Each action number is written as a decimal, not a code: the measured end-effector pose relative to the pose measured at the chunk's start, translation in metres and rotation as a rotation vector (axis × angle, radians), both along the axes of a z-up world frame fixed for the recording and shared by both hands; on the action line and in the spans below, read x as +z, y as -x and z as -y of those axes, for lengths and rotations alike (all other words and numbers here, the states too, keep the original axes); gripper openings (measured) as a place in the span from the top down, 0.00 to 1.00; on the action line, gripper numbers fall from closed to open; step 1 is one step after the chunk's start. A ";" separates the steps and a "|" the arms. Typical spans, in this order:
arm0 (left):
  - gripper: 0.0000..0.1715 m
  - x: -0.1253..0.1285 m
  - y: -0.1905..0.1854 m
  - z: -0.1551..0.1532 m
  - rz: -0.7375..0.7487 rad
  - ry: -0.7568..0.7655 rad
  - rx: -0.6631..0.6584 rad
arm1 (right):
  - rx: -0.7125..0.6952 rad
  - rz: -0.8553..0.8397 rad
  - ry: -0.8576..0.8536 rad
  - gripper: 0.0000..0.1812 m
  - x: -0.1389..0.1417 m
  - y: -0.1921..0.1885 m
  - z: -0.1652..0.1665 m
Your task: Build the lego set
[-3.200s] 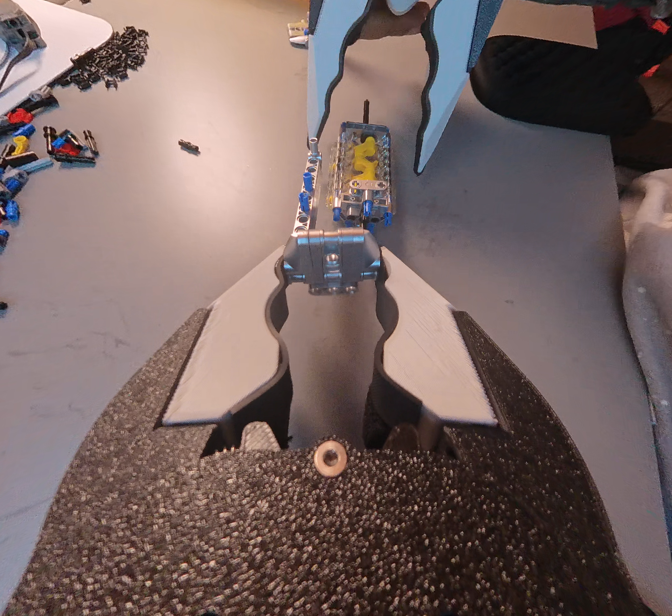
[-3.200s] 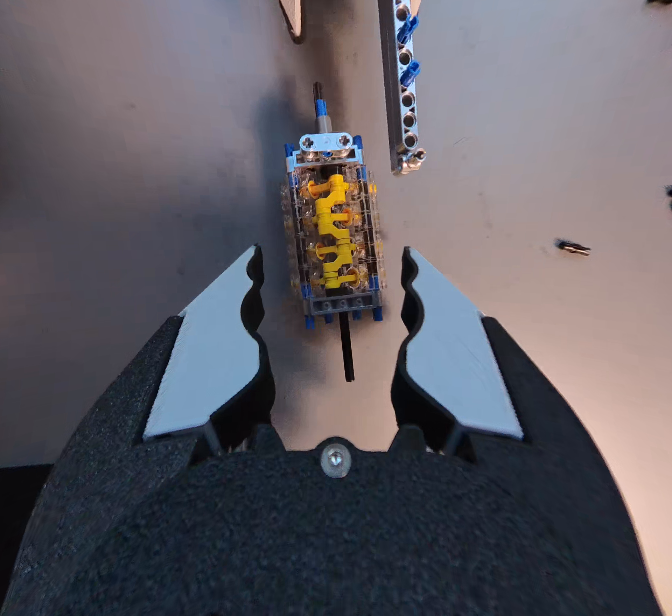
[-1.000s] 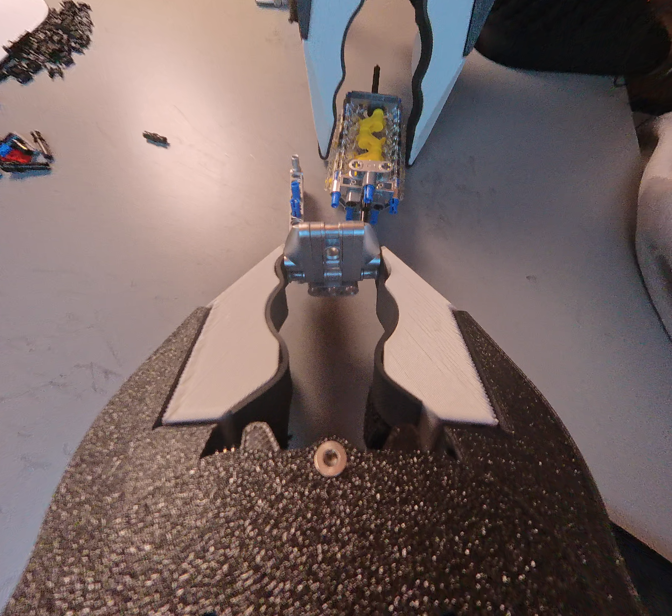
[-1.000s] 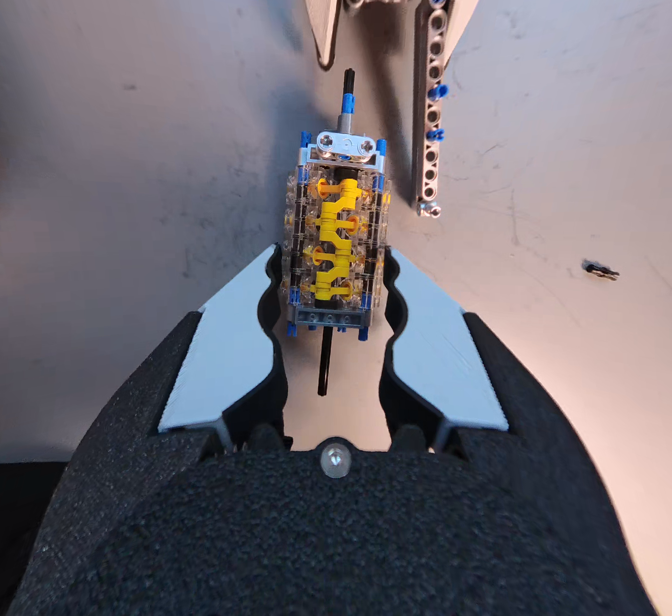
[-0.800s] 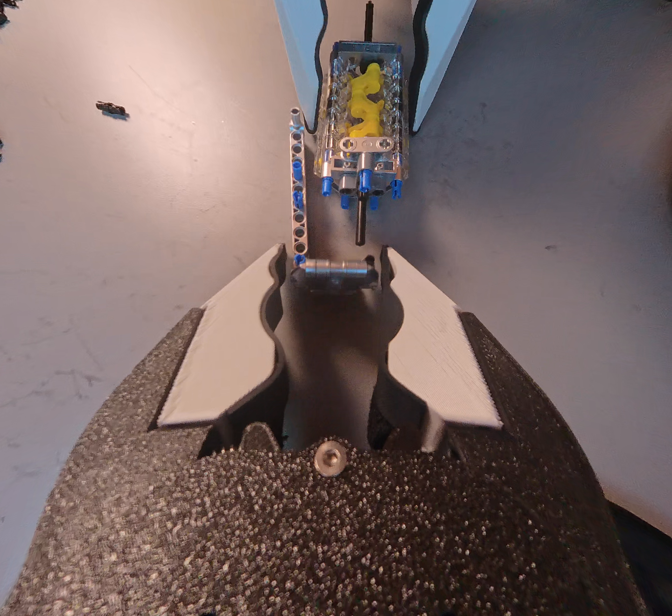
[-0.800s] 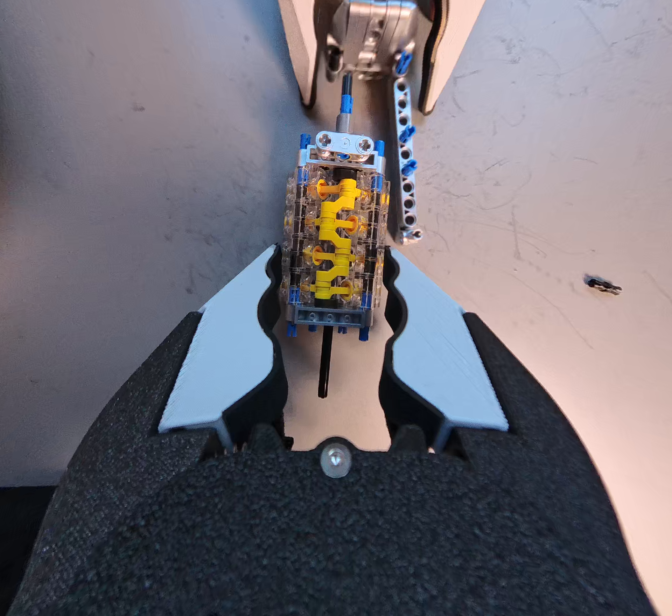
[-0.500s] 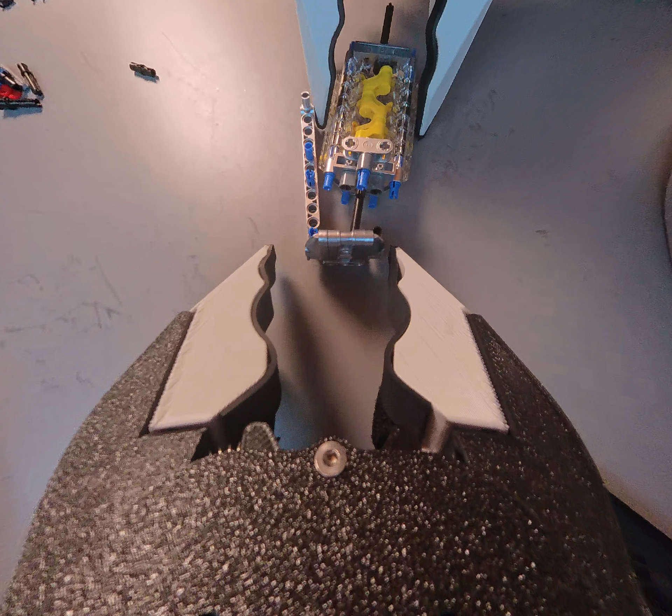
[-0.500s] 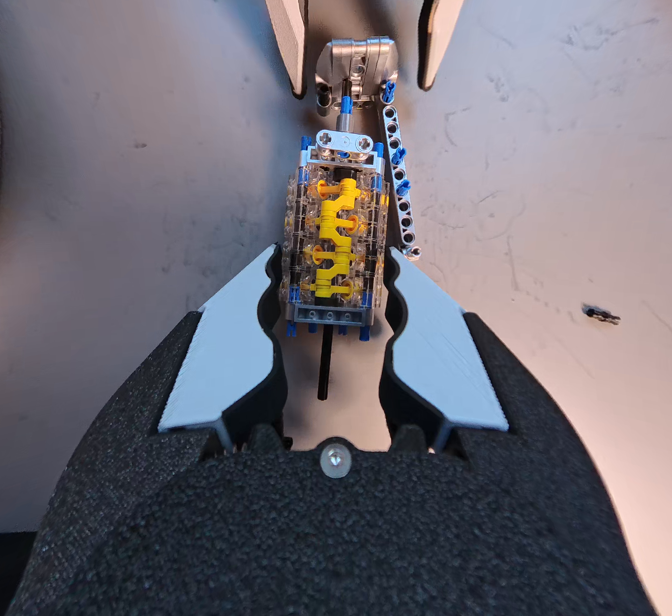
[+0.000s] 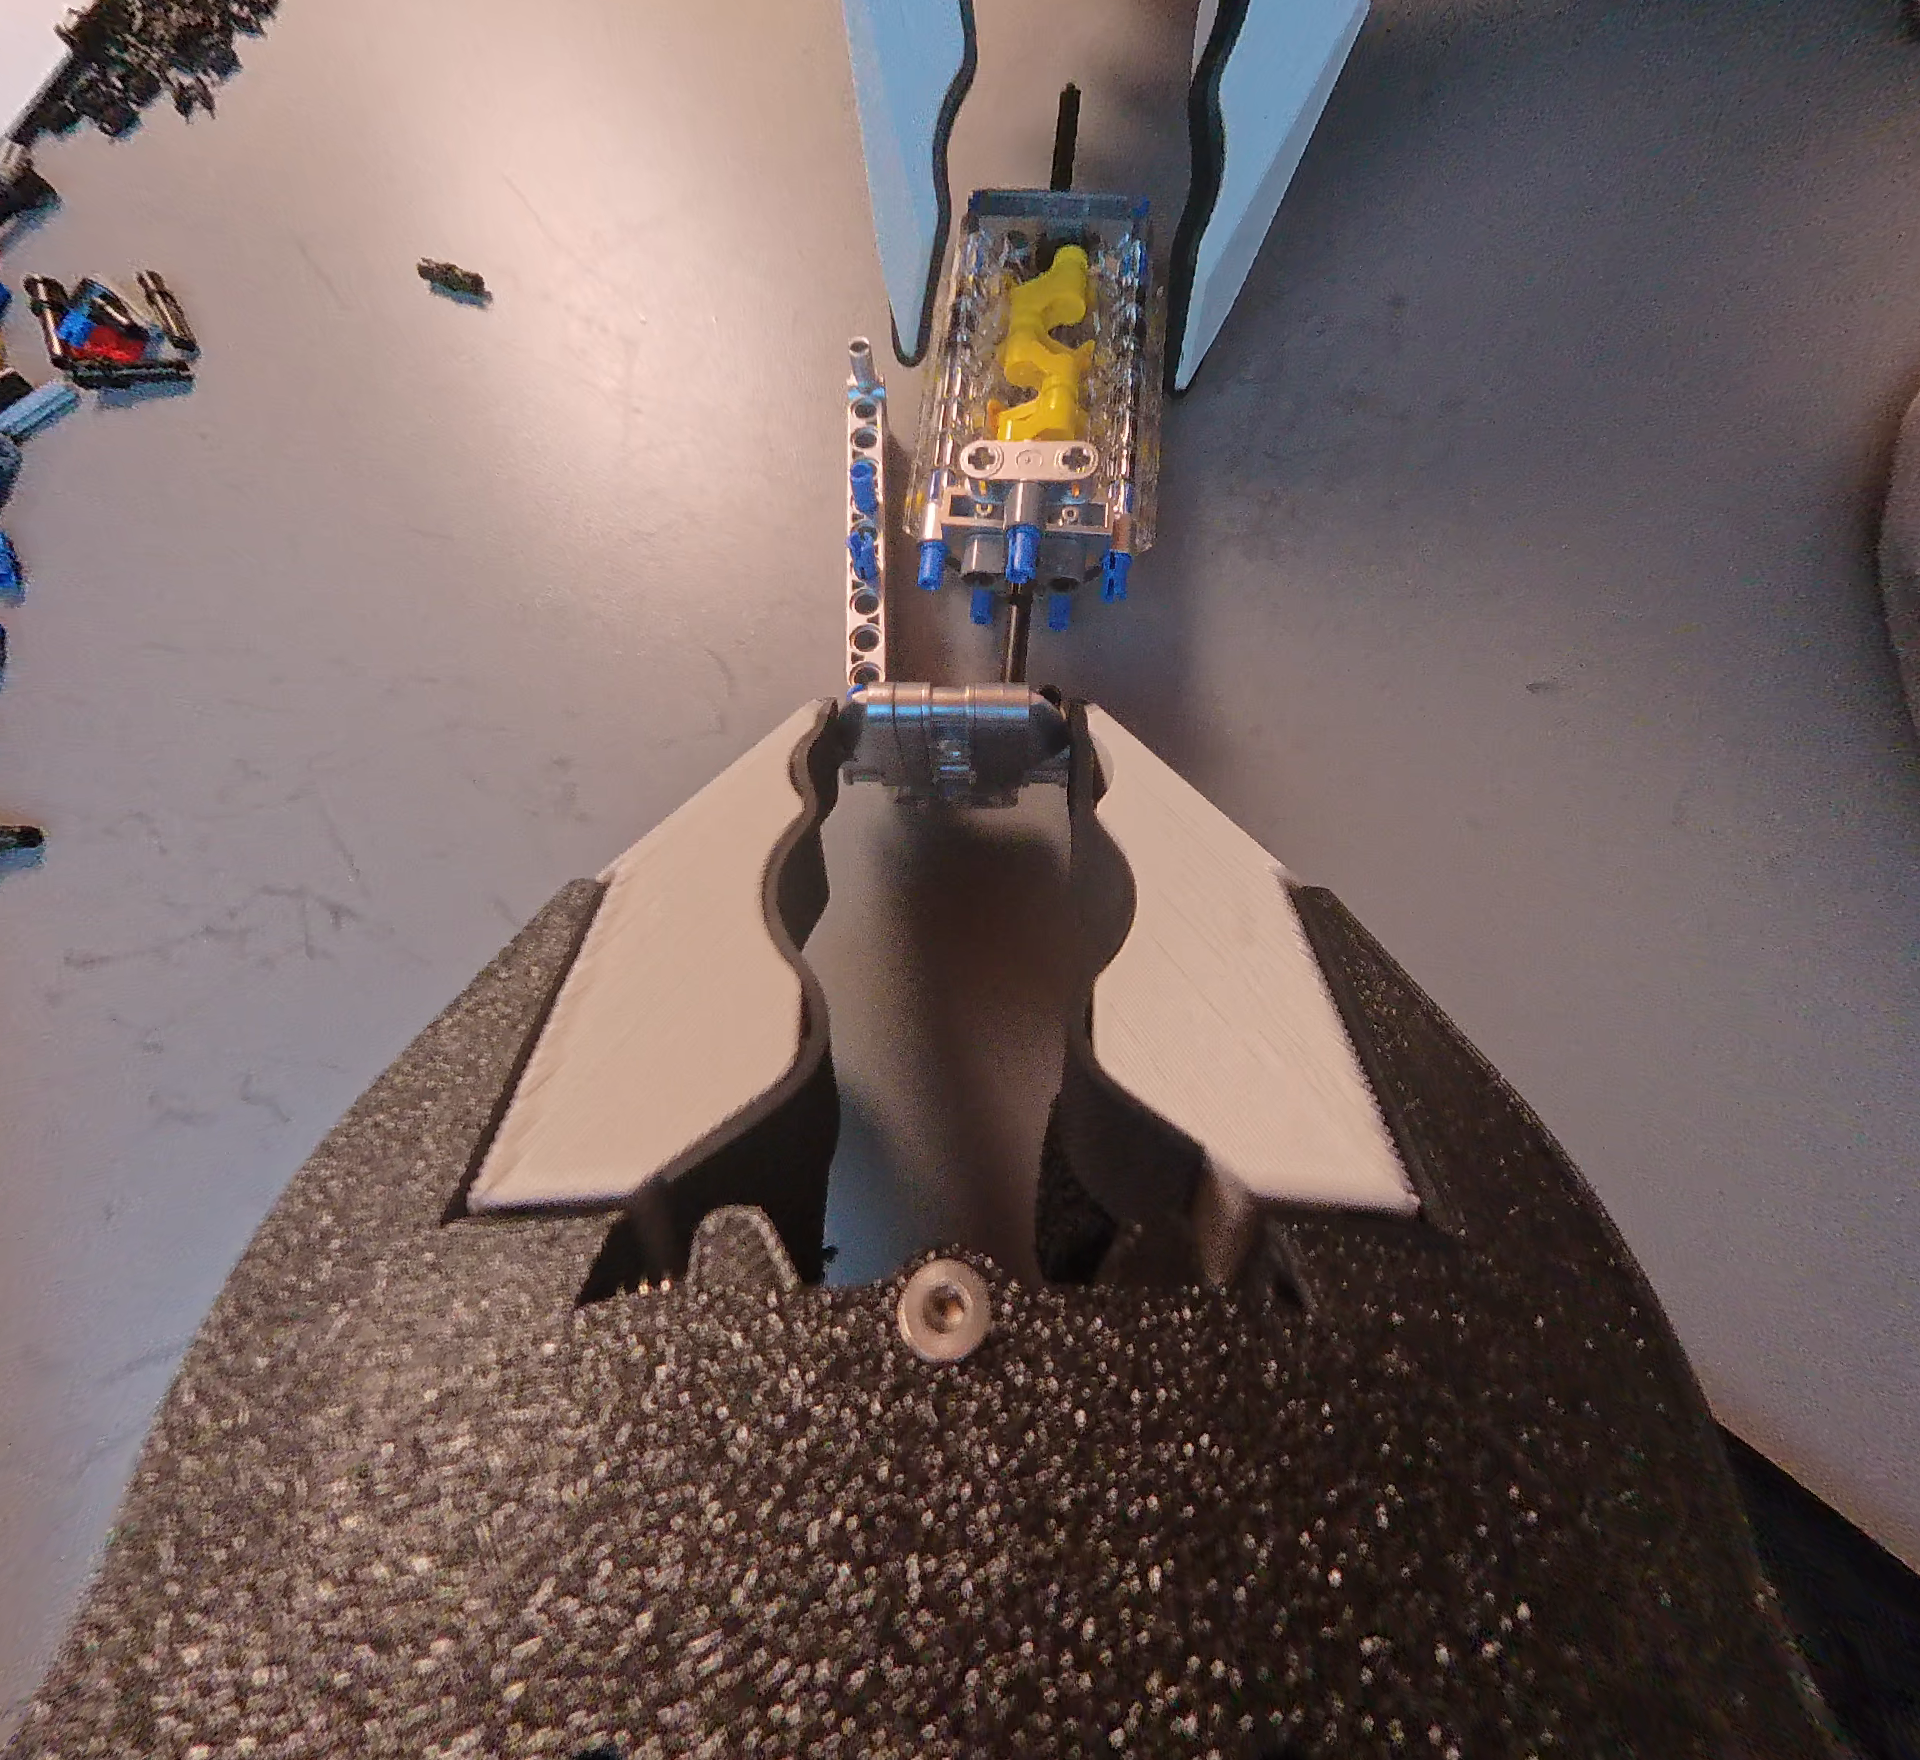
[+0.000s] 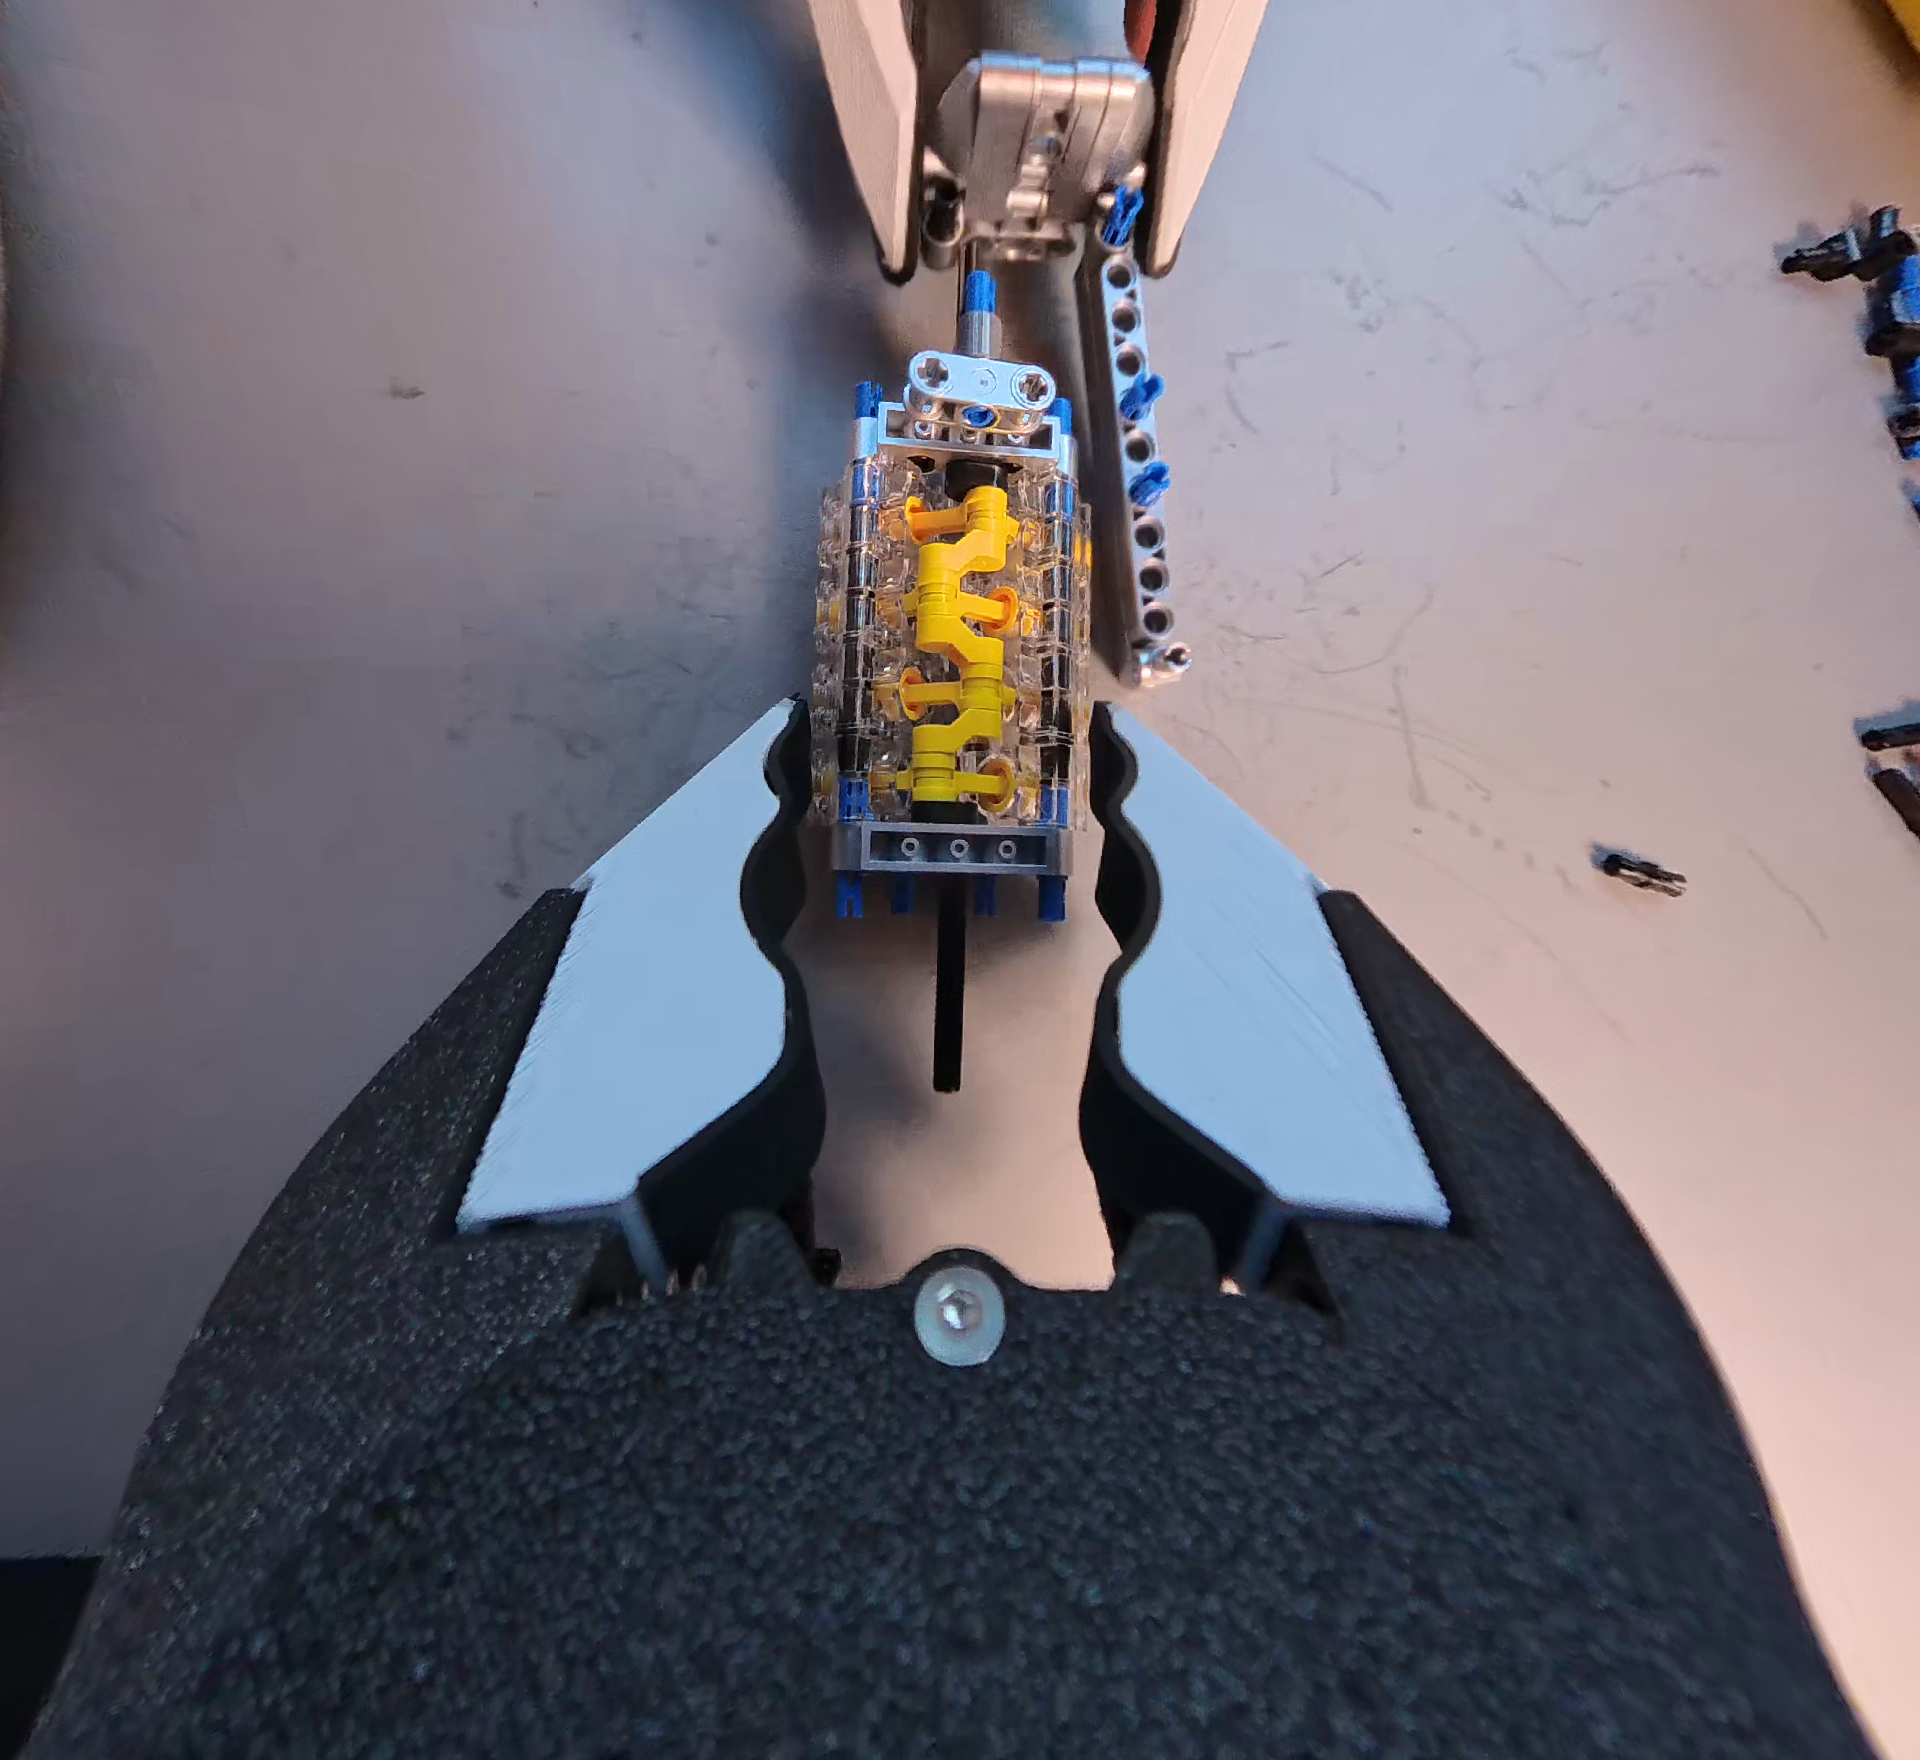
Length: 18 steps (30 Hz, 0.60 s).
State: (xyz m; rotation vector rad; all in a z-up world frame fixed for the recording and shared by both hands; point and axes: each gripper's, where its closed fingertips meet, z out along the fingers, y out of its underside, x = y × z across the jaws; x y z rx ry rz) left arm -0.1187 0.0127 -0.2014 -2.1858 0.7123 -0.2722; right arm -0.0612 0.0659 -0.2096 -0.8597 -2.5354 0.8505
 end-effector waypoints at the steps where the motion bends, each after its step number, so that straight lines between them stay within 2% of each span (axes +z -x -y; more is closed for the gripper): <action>1: 0.75 0.004 0.001 0.000 0.019 -0.017 0.000 | -0.004 -0.005 0.004 0.71 0.000 0.000 0.001; 4: 0.76 0.011 0.000 0.001 0.077 -0.049 -0.013 | -0.004 -0.020 0.014 0.71 0.000 0.000 0.004; 9: 0.75 0.007 -0.004 0.001 0.090 -0.047 -0.055 | -0.015 -0.030 0.037 0.71 0.001 0.002 0.007; 18: 0.75 -0.011 -0.001 0.006 0.010 0.037 -0.110 | -0.038 -0.048 0.062 0.71 0.001 0.003 0.008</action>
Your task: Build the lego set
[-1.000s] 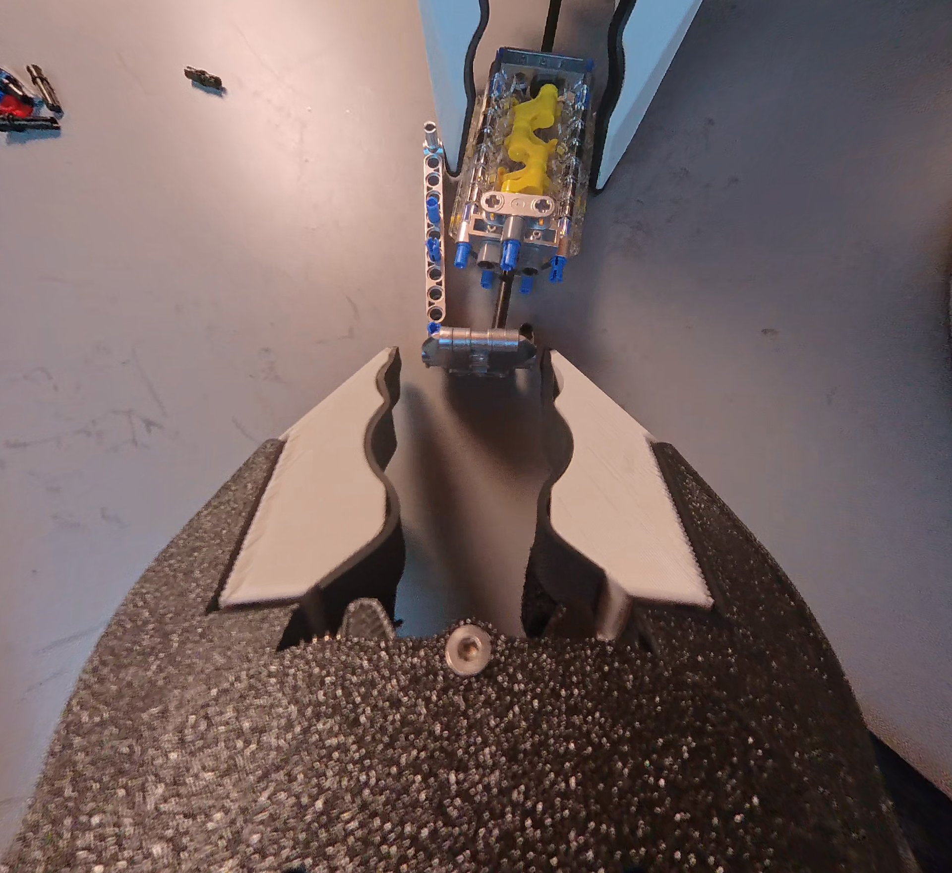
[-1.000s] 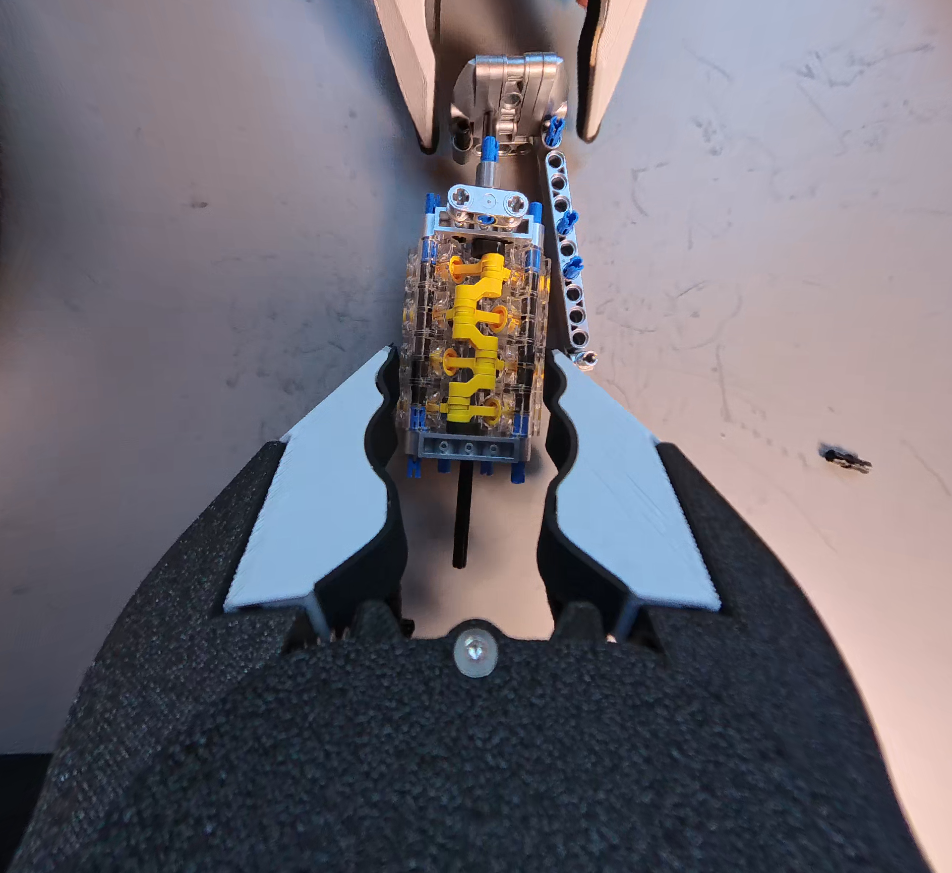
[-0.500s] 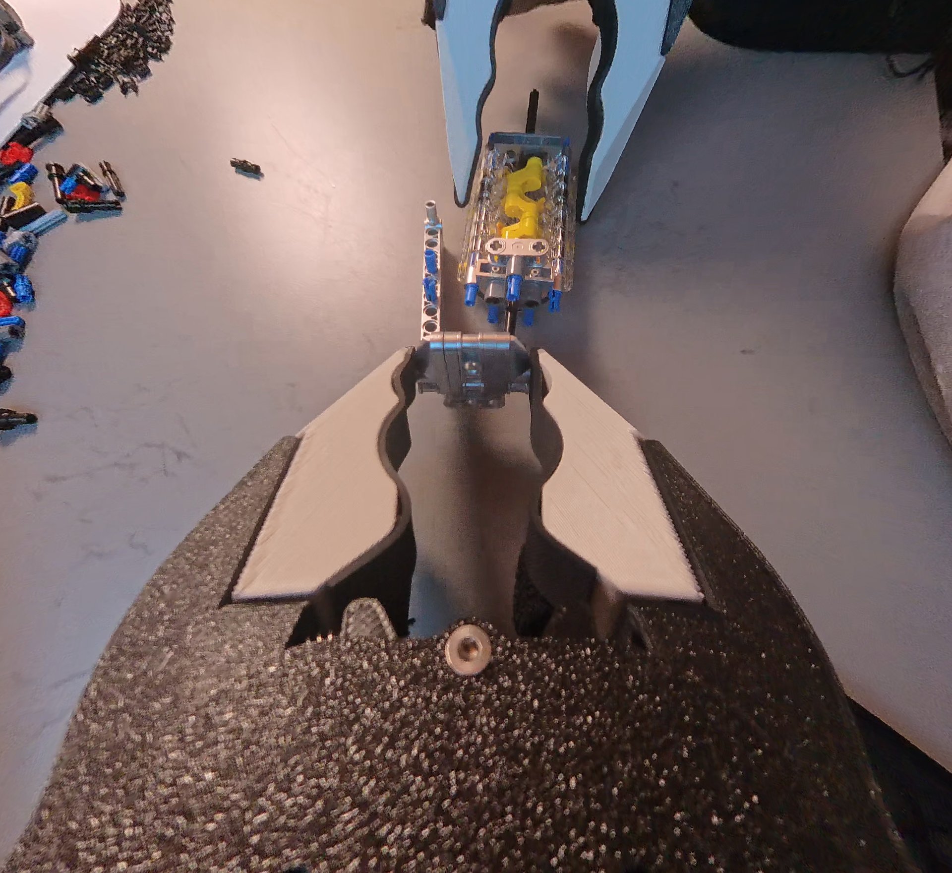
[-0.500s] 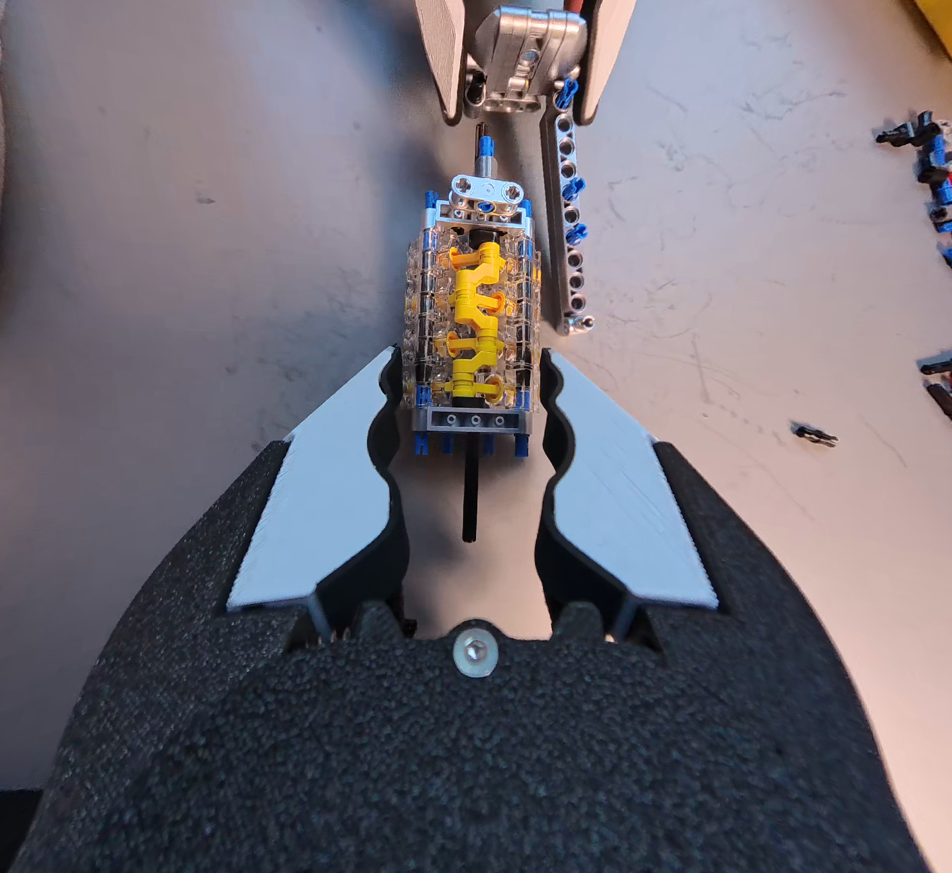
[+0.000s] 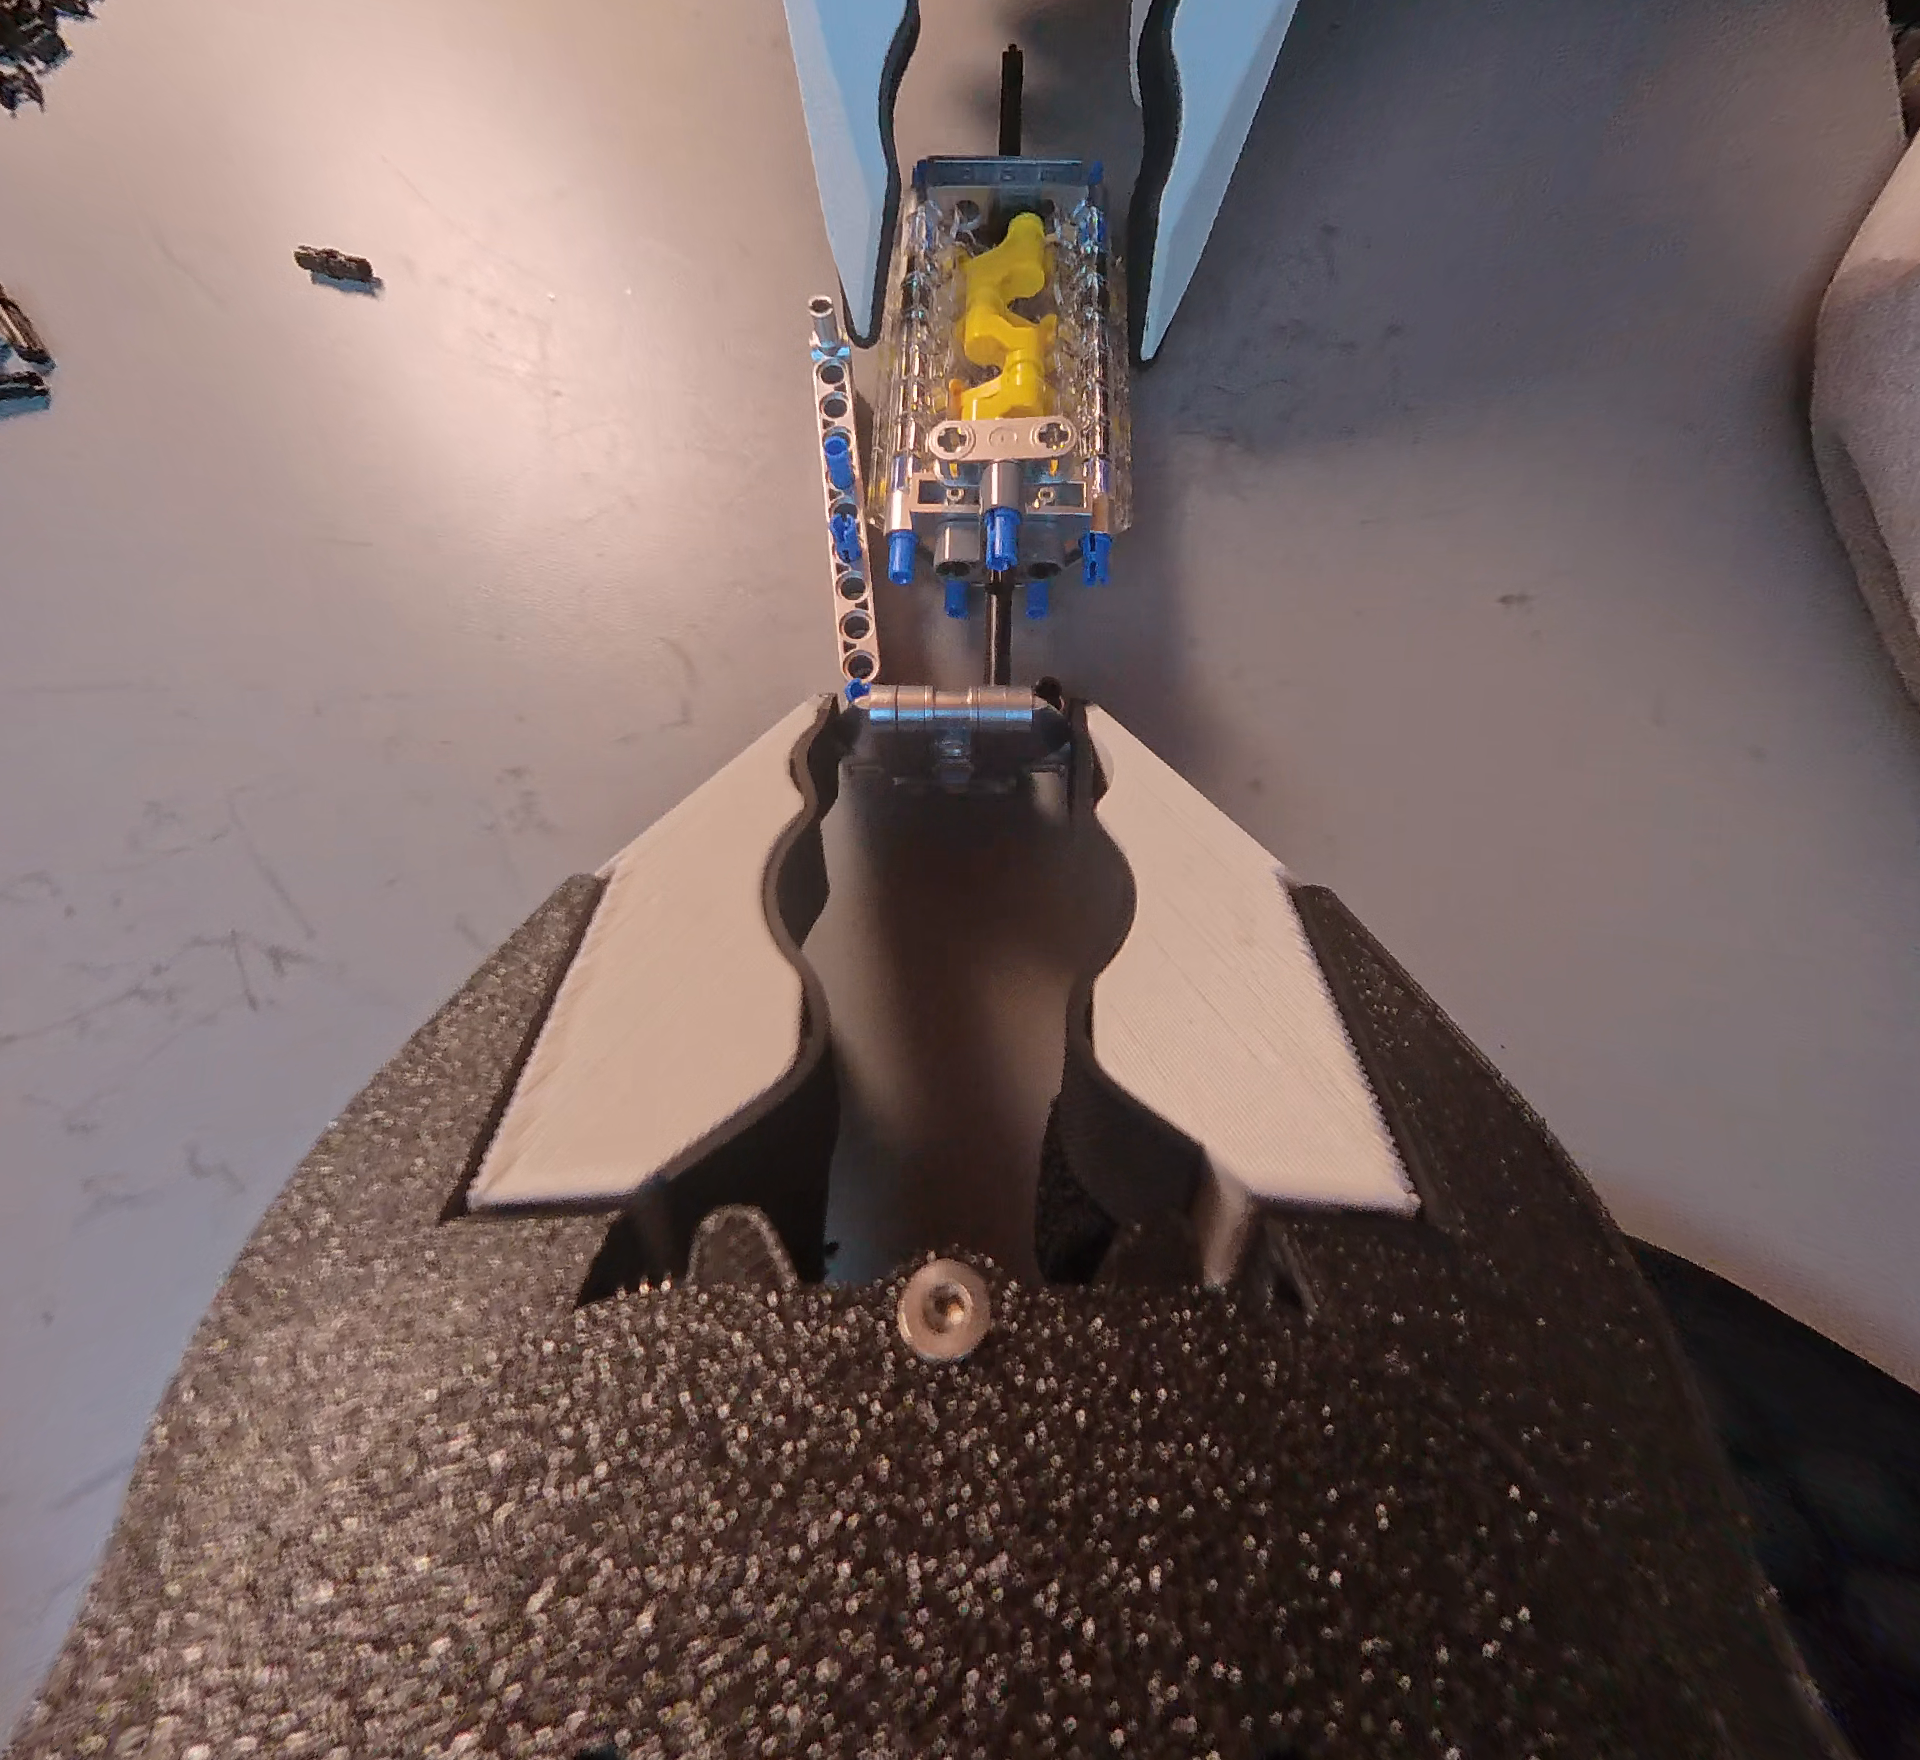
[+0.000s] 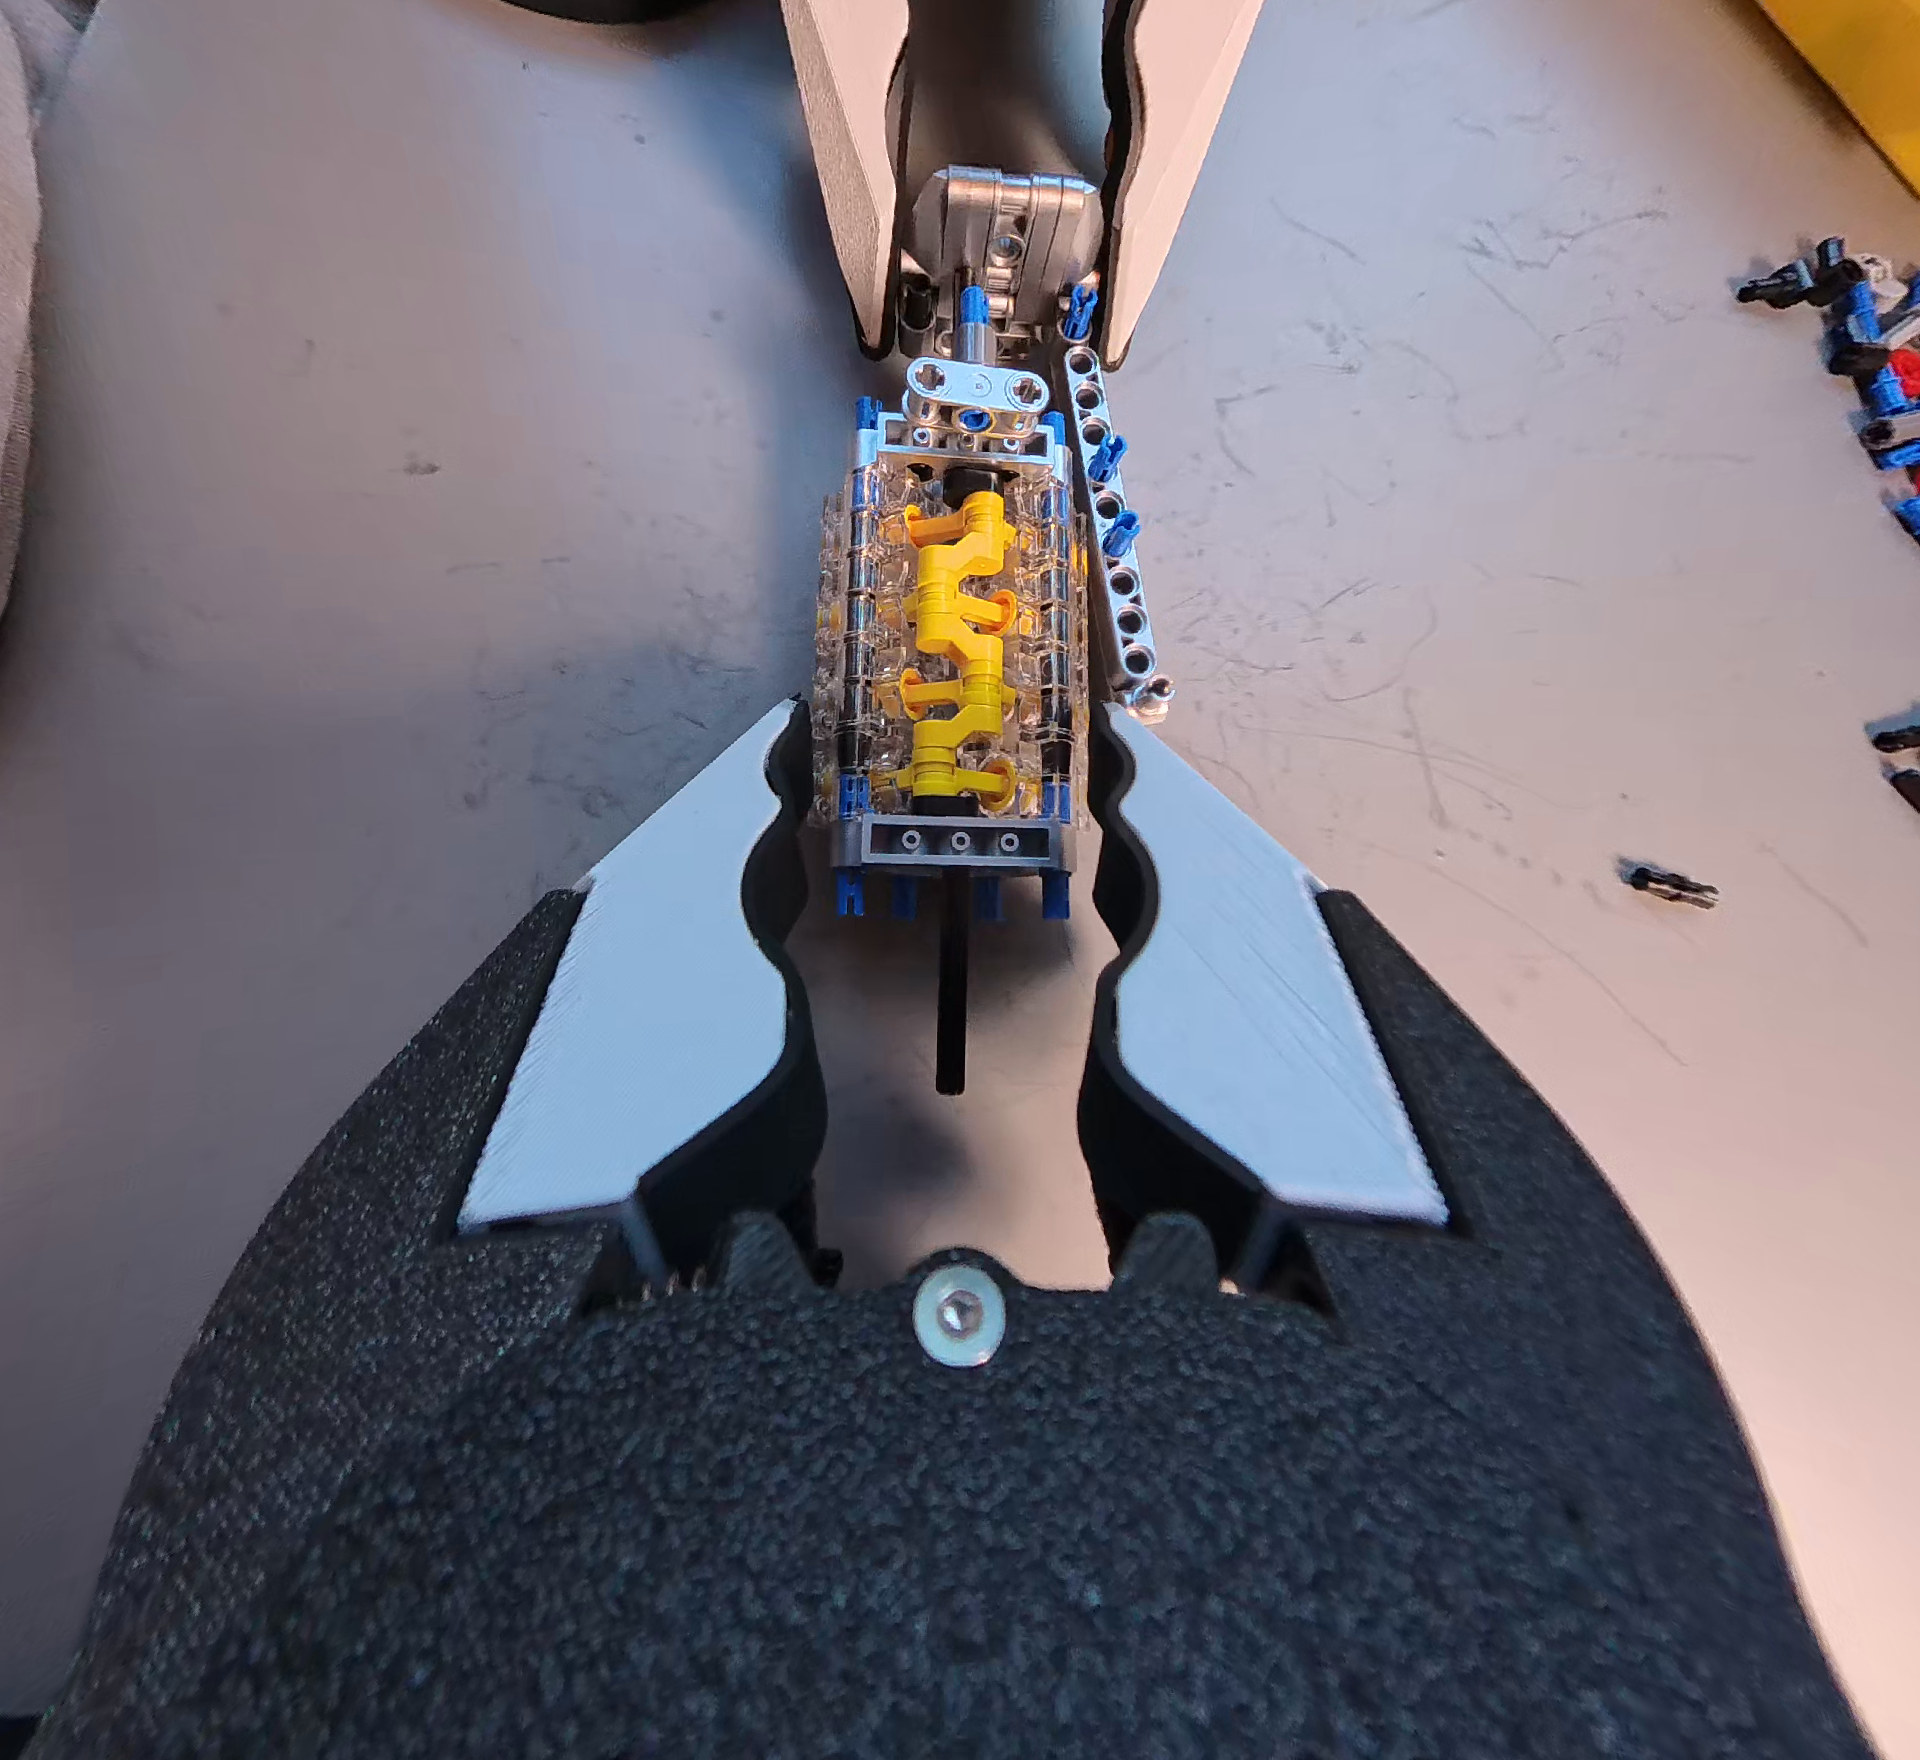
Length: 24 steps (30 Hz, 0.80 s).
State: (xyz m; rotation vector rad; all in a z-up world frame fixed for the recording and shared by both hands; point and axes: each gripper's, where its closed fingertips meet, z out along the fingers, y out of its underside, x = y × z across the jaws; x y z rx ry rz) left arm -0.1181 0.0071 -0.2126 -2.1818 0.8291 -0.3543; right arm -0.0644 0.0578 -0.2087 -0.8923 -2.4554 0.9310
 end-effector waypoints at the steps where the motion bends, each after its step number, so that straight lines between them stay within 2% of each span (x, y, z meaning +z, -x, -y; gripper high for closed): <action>1: 0.75 0.000 0.000 0.000 0.001 0.005 0.001 | -0.004 -0.001 0.001 0.71 0.000 0.000 0.000; 9: 0.73 0.003 0.002 0.001 -0.028 0.011 0.045 | -0.034 -0.002 -0.001 0.71 0.000 0.002 -0.001; 14: 0.75 -0.002 0.004 -0.004 -0.082 0.001 0.050 | -0.036 -0.002 -0.007 0.71 0.000 0.001 -0.001; 19: 0.75 0.001 0.005 -0.004 -0.023 -0.016 0.051 | -0.039 -0.005 0.000 0.71 0.000 0.000 -0.003; 24: 0.75 0.016 0.004 -0.006 0.066 -0.064 0.061 | -0.027 -0.025 0.019 0.71 0.000 -0.002 -0.004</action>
